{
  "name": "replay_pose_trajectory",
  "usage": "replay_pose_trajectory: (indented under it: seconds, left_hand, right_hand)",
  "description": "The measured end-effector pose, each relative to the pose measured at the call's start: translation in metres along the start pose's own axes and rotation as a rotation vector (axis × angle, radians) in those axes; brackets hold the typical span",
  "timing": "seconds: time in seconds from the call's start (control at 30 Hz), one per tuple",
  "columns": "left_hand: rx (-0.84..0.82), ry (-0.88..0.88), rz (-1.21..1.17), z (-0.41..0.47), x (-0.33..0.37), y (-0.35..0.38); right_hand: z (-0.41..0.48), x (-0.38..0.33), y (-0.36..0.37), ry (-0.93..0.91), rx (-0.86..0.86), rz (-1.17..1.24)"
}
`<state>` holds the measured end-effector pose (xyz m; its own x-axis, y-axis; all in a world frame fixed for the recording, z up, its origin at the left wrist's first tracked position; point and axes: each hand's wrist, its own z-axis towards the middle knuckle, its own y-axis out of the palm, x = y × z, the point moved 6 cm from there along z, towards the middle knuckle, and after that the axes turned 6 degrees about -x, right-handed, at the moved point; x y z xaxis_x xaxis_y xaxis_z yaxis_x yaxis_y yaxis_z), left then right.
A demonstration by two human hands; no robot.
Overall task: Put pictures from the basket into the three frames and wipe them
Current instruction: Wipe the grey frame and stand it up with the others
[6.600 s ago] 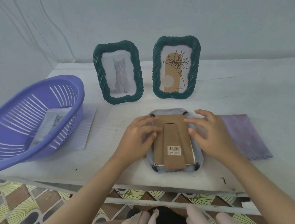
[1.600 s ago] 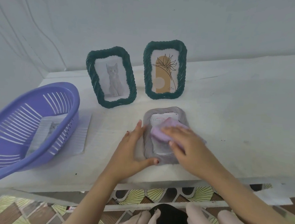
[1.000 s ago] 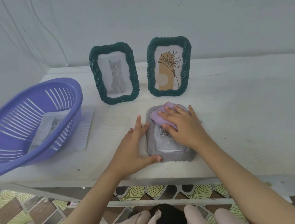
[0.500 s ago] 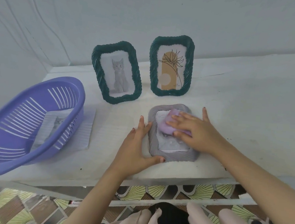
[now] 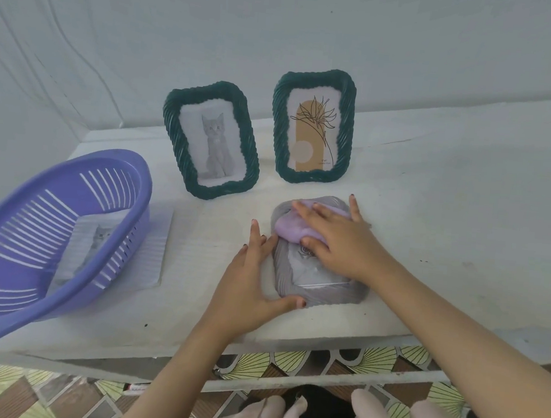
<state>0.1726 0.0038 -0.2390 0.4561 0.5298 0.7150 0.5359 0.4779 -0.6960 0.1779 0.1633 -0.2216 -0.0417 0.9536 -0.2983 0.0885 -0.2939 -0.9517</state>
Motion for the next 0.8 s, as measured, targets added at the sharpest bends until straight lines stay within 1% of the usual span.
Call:
replay_pose_trajectory:
  seconds: [0.1,0.27,0.57,0.67,0.8]
  left_hand:
    - [0.001,0.000,-0.007,0.001,-0.001,0.001]
    - [0.016,0.007,0.001,-0.001,0.002,0.000]
    - [-0.001,0.017,-0.006,0.001,0.000,0.000]
    - [0.005,0.012,-0.002,0.001,0.001,-0.001]
    - [-0.002,-0.010,-0.013,0.000,-0.001,0.000]
  right_hand:
    - [-0.004,0.000,-0.001,-0.056,0.022,0.070]
    - [-0.004,0.002,-0.005,-0.037,0.021,0.130]
    - [-0.069,-0.020,0.004,-0.153,-0.088,0.091]
    - [-0.081,-0.009,0.003,-0.094,-0.071,0.050]
    - [-0.073,0.009,0.000,0.019,-0.042,-0.030]
